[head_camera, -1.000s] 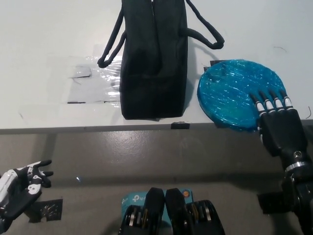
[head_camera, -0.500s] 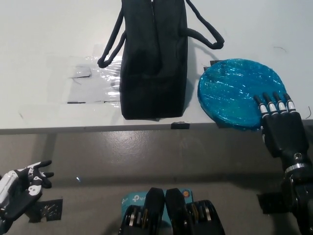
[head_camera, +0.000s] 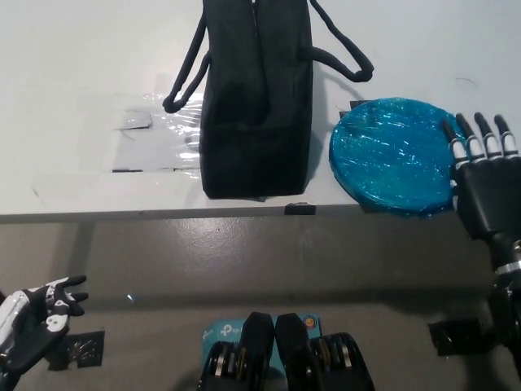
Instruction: The robot uses its right hand to pick up a stack of plates kept in the middle of the desk and put it inside a bag kept next to it
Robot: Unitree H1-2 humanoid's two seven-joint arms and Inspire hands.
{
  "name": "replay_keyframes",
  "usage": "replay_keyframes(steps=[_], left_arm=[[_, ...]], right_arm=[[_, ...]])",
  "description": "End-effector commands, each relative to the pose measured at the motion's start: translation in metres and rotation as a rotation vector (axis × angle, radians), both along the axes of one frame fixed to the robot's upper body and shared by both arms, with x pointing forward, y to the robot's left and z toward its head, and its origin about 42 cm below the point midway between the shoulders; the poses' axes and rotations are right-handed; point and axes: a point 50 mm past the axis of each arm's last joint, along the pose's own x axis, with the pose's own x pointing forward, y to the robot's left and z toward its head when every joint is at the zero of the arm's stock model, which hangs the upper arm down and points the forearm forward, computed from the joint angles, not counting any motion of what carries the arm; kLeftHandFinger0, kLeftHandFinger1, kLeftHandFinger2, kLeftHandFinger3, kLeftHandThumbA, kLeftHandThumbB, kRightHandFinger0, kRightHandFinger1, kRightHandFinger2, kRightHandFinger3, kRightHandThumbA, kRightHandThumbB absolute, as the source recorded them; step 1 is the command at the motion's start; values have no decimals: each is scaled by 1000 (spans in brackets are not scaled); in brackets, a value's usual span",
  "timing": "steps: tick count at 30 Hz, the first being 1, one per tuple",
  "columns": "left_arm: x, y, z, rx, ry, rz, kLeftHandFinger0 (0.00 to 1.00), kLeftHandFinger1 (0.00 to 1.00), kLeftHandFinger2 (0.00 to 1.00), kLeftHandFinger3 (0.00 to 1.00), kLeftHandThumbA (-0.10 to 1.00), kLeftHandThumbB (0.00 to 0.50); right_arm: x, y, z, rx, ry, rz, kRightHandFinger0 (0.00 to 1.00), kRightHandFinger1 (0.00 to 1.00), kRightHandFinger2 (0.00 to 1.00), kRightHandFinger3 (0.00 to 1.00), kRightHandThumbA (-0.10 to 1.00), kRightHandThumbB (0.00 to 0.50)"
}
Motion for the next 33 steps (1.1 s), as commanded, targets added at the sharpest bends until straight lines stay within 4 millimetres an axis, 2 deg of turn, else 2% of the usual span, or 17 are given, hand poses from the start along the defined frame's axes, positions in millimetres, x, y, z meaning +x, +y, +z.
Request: replay_keyframes(steps=[1, 5, 7, 9, 10, 13, 15, 18, 20, 24, 27, 31, 33], left_arm=[[-3, 4, 8, 12, -40, -6, 750, 765, 814, 920, -100, 264], [-4, 5, 8, 18, -41, 3, 771, 764, 817, 904, -100, 283], [-4, 5, 7, 16, -44, 2, 773, 766, 820, 907, -100, 287], [-4, 5, 7, 17, -43, 3, 772, 766, 822, 908, -100, 289], [-4, 5, 8, 14, -40, 4, 771, 767, 823, 908, -100, 291], [-3, 6, 10, 11, -48, 4, 779, 773, 818, 906, -100, 298], [-3, 6, 11, 6, -45, 6, 777, 770, 814, 902, -100, 300], [-3, 7, 10, 9, -44, 2, 795, 776, 806, 896, -100, 302], [-3, 6, 11, 18, -40, 5, 780, 765, 804, 913, -100, 316], [-3, 6, 11, 13, -41, 3, 774, 763, 804, 913, -100, 309], [-3, 7, 10, 11, -40, 4, 774, 767, 804, 905, -100, 308], [-3, 7, 10, 15, -41, 4, 775, 759, 796, 897, -100, 324], [-3, 7, 10, 13, -50, -7, 748, 746, 801, 900, -100, 320]], right_arm=[[-3, -2, 33, -15, -23, 29, 1000, 1000, 1000, 1000, -17, 184], [-8, 0, 40, -15, -13, 39, 1000, 1000, 1000, 1000, 62, 227], [-17, 0, 43, -1, 19, 42, 1000, 1000, 1000, 1000, 206, 402], [-19, 0, 43, -1, 27, 40, 1000, 1000, 1000, 1000, 236, 423], [-26, -1, 40, 10, 60, 44, 1000, 1000, 1000, 1000, 335, 498], [-33, -1, 31, -11, 94, 31, 1000, 1000, 1000, 1000, 509, 500], [-35, -3, 21, -21, 90, 13, 1000, 1000, 1000, 1000, 554, 500], [-36, -3, 10, -11, 97, -4, 1000, 1000, 1000, 1000, 545, 500], [-37, -5, -1, 11, 121, -27, 1000, 1000, 1000, 1000, 612, 500], [-35, -6, -10, 26, 121, -34, 1000, 1000, 1000, 1000, 626, 500], [-31, -8, -22, 24, 149, -58, 1000, 1000, 1000, 1000, 693, 500], [-25, -9, -26, 15, 164, -72, 1000, 1000, 1000, 1000, 733, 500], [-18, -9, -27, 29, 163, -80, 1000, 1000, 1000, 1000, 698, 500]])
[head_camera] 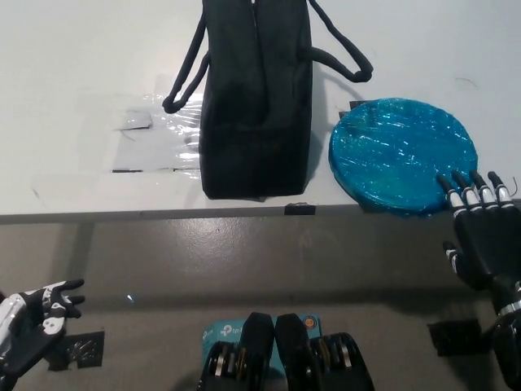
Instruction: The robot uses its right hand to pick up a stack of plates kept in the middle of the desk and put it inside a bag kept next to it
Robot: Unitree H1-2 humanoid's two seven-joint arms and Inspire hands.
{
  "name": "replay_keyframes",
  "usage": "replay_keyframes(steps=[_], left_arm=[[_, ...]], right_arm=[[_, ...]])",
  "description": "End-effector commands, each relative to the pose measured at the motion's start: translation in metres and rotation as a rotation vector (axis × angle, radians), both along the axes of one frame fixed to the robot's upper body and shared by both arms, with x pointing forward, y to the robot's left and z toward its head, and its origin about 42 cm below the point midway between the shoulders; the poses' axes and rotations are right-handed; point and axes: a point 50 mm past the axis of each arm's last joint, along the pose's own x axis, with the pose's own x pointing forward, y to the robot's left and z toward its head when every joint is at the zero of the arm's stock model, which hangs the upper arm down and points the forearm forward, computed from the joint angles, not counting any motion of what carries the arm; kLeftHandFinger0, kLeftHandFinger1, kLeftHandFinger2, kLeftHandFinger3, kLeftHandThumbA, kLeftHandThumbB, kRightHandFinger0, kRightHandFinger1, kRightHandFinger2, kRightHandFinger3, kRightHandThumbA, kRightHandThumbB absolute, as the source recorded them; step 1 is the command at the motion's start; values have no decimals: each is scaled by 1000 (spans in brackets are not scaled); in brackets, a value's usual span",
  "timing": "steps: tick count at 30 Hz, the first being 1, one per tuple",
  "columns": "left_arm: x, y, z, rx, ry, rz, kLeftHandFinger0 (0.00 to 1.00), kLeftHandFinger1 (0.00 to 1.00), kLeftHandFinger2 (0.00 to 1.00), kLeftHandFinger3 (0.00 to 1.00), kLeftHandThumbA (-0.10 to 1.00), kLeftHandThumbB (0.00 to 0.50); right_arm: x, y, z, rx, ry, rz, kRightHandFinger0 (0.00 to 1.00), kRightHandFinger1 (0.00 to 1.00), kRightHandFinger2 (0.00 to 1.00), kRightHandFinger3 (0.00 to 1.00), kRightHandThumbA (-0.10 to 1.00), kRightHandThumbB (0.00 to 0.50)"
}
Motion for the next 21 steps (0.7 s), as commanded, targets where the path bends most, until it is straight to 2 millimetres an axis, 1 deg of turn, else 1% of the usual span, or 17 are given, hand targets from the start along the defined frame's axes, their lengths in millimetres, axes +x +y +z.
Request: replay_keyframes(steps=[1, 2, 3, 5, 7, 9, 10, 12, 14, 16, 20, 21], left_arm=[[-1, 4, 11, 10, -47, -12, 758, 758, 801, 896, -100, 328], [3, 5, 12, 9, -48, -10, 762, 761, 801, 895, -100, 331], [2, 5, 12, 11, -48, -8, 766, 763, 800, 894, -100, 332], [3, 5, 12, 12, -49, -10, 787, 767, 800, 898, -100, 329], [2, 4, 13, 22, -47, -8, 790, 769, 803, 899, -100, 331], [4, 4, 13, 18, -51, -13, 790, 766, 804, 899, -100, 331], [7, 4, 15, 18, -59, -16, 785, 756, 793, 887, -100, 333], [7, 4, 15, 21, -61, -19, 760, 750, 791, 888, -100, 334], [8, 3, 15, 14, -68, -28, 747, 756, 802, 899, -100, 339], [9, 2, 17, 22, -66, -31, 741, 756, 807, 903, -100, 342], [10, 3, 18, 20, -67, -32, 746, 769, 829, 916, -100, 341], [10, 3, 18, 21, -68, -33, 747, 769, 829, 915, -100, 341]], right_arm=[[17, -4, 17, 0, -96, -32, 1000, 1000, 1000, 1000, 687, 500], [20, -4, 20, 5, -100, -35, 1000, 1000, 1000, 1000, 683, 500], [23, -4, 21, -14, -104, -36, 1000, 1000, 1000, 1000, 712, 500], [25, -3, 24, -5, -111, -33, 1000, 1000, 1000, 1000, 704, 500], [28, 1, 26, 1, -112, -32, 1000, 1000, 1000, 1000, 676, 500], [31, 2, 25, -4, -125, -28, 1000, 1000, 1000, 1000, 675, 500], [33, 3, 25, 4, -129, -31, 1000, 1000, 1000, 1000, 672, 500], [33, 6, 21, -3, -127, -31, 1000, 1000, 1000, 1000, 674, 500], [34, 7, 16, 14, -115, -33, 1000, 1000, 1000, 1000, 635, 500], [34, 10, 11, 26, -117, -37, 1000, 1000, 1000, 1000, 613, 500], [38, 16, 7, 21, -125, -43, 1000, 1000, 1000, 1000, 631, 500], [38, 17, 5, 34, -128, -42, 1000, 1000, 1000, 1000, 610, 500]])
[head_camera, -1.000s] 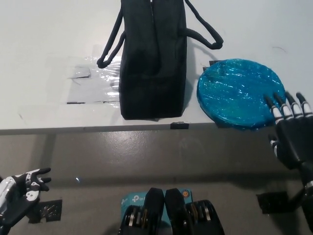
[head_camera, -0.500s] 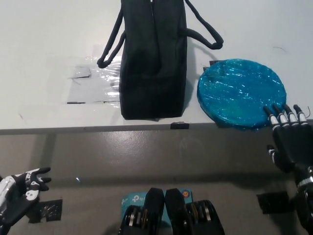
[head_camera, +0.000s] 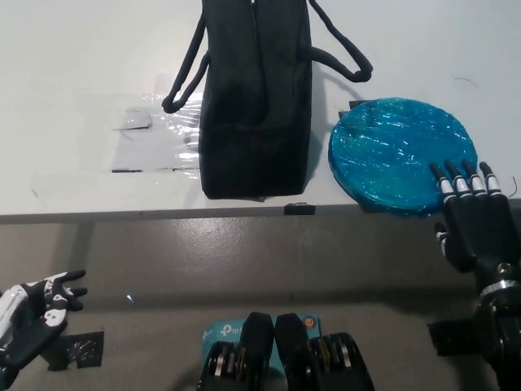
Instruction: The robot uses its right hand to pick up a stack of plates kept in the middle of the desk and put it inside a bag kept next to it
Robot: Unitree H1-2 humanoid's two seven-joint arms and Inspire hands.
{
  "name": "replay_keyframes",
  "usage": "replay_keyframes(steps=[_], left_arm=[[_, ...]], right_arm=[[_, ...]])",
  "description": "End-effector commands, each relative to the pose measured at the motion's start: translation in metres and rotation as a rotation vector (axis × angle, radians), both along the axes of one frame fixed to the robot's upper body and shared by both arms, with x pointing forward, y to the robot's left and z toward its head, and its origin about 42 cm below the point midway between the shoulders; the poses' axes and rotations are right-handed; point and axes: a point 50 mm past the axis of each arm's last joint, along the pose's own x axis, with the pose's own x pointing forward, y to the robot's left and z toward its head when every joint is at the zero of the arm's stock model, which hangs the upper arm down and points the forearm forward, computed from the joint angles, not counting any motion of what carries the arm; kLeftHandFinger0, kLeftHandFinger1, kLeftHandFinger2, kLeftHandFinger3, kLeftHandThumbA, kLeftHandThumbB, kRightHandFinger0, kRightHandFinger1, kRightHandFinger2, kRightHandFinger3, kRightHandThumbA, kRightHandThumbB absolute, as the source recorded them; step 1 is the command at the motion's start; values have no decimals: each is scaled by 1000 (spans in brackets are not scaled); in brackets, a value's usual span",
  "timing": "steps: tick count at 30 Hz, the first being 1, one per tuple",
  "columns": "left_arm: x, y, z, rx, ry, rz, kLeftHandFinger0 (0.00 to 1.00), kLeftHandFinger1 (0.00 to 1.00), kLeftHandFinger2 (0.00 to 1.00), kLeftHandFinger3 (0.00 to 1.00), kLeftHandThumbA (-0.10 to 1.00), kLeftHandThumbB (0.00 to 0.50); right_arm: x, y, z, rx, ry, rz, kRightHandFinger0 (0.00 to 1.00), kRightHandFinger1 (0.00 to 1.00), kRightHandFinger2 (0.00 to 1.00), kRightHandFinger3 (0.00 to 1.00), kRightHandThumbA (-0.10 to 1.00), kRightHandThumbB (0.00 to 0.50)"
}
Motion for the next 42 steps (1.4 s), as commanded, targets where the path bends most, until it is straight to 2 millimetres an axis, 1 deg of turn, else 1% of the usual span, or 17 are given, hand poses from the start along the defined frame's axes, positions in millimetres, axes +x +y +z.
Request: replay_keyframes(steps=[1, 7, 14, 20, 22, 23, 24, 29, 30, 31, 32, 33, 34, 36, 40, 41, 42], left_arm=[[3, 5, 12, 22, -45, -24, 750, 769, 827, 913, -100, 340], [8, 5, 18, 25, -56, -37, 761, 780, 836, 922, -100, 327], [5, 7, 16, 24, -57, -39, 746, 772, 826, 916, -100, 331], [0, 11, 14, 38, -46, -27, 740, 762, 817, 910, -100, 321], [0, 11, 15, 40, -44, -24, 743, 762, 819, 912, -100, 322], [-1, 10, 16, 54, -51, -20, 770, 775, 826, 915, -100, 331], [-2, 12, 16, 60, -47, -16, 781, 777, 825, 913, -100, 324], [-3, 13, 16, 63, -45, -5, 810, 780, 820, 912, -100, 330], [-3, 13, 16, 64, -50, -6, 815, 779, 819, 911, -100, 333], [-4, 14, 15, 70, -58, -8, 806, 773, 815, 896, -100, 341], [-4, 14, 15, 72, -60, -8, 803, 771, 813, 891, -100, 343], [-3, 13, 16, 70, -60, -7, 799, 766, 805, 877, -100, 351], [-3, 13, 16, 73, -60, -9, 799, 766, 806, 877, -100, 352], [-1, 13, 17, 74, -60, -13, 799, 773, 814, 882, -100, 361], [0, 13, 20, 80, -63, -26, 767, 745, 798, 879, -100, 377], [0, 12, 20, 78, -68, -30, 696, 721, 790, 873, -100, 378], [1, 12, 20, 83, -76, -39, 675, 713, 783, 872, -100, 380]], right_arm=[[10, 6, 16, 17, -117, -13, 1000, 1000, 1000, 1000, 602, 500], [13, 6, 0, -23, -69, -45, 1000, 1000, 1000, 1000, 634, 500], [20, -4, -15, 18, -142, -67, 1000, 1000, 1000, 1000, 439, 500], [42, -10, 8, -114, -312, -3, 1000, 1000, 1000, 1000, 489, 485], [48, -13, 16, -132, -337, 11, 1000, 1000, 1000, 1000, 524, 461], [61, -16, 35, -124, -380, 41, 1000, 1000, 1000, 1000, 518, 430], [64, -15, 41, -113, -385, 51, 1000, 1000, 1000, 1000, 511, 414], [77, -4, 72, -151, -419, 146, 1000, 1000, 1000, 1000, 520, 376], [79, 2, 79, -133, -395, 192, 1000, 1000, 1000, 1000, 469, 317], [80, 7, 82, -137, -391, 232, 715, 852, 786, 1000, 459, 342], [81, 8, 83, -142, -393, 242, 546, 657, 701, 1000, 458, 333], [81, 10, 84, -167, -370, 258, 220, 279, 483, 1000, 488, 294], [82, 14, 85, -180, -356, 284, 9, 19, 285, 1000, 509, 252], [83, 19, 85, -173, -338, 335, 0, 0, 7, 1000, 461, 199], [82, 23, 75, -157, -315, 402, 0, 0, 0, 1000, 215, 189], [80, 24, 72, -151, -329, 453, 0, 0, 0, 1000, -87, 161], [78, 24, 70, -171, -335, 470, 0, 0, 0, 837, -99, 154]])
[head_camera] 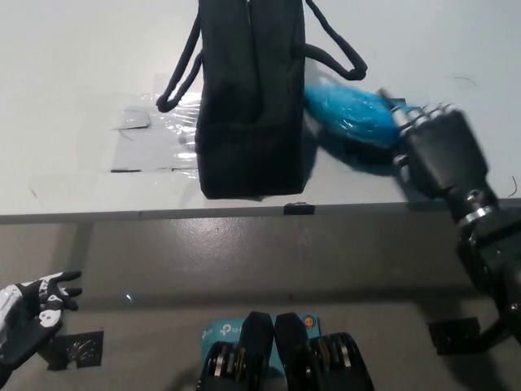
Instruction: The robot uses its right hand to pick up a stack of plates kept in the middle of the desk and put it inside a bag kept next to it
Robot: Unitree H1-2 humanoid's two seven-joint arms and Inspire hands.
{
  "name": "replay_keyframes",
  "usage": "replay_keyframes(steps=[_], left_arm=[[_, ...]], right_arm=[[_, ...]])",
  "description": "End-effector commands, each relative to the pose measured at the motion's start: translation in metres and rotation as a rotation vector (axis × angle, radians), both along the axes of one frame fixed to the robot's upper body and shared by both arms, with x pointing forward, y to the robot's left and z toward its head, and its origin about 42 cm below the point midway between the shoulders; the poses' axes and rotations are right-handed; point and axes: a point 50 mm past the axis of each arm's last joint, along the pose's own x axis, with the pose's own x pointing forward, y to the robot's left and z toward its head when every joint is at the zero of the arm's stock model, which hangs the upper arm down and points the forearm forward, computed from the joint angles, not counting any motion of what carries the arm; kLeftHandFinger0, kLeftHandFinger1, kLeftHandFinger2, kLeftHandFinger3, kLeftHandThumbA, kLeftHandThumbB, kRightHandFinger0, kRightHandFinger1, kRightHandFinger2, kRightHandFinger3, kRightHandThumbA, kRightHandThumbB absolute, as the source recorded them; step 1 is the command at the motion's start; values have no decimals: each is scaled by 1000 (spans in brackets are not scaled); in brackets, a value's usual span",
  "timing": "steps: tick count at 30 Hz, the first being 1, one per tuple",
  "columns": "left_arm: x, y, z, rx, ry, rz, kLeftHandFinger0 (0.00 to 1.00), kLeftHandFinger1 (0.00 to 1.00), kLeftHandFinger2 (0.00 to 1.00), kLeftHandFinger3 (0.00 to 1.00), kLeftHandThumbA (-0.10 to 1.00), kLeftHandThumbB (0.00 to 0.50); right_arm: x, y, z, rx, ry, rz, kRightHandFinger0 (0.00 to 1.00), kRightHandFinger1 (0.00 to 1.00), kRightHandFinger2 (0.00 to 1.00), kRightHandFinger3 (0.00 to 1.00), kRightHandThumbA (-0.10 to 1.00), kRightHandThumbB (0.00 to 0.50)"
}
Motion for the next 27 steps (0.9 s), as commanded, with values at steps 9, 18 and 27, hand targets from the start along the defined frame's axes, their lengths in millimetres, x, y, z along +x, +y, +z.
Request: replay_keyframes(steps=[9, 18, 27], left_arm=[[2, 6, 17, 45, -75, -49, 608, 682, 771, 873, -100, 387], [3, 7, 17, 73, -65, -55, 621, 677, 759, 872, -100, 380], [0, 5, 12, 58, -62, -52, 601, 659, 742, 852, -100, 381]], right_arm=[[6, -19, 6, 20, -120, 116, 0, 56, 465, 9, -100, 74], [2, -30, 1, 115, -133, 30, 0, 40, 384, 0, -100, 67], [-2, -36, 0, 285, -90, -46, 0, 10, 288, 117, -100, 143]])
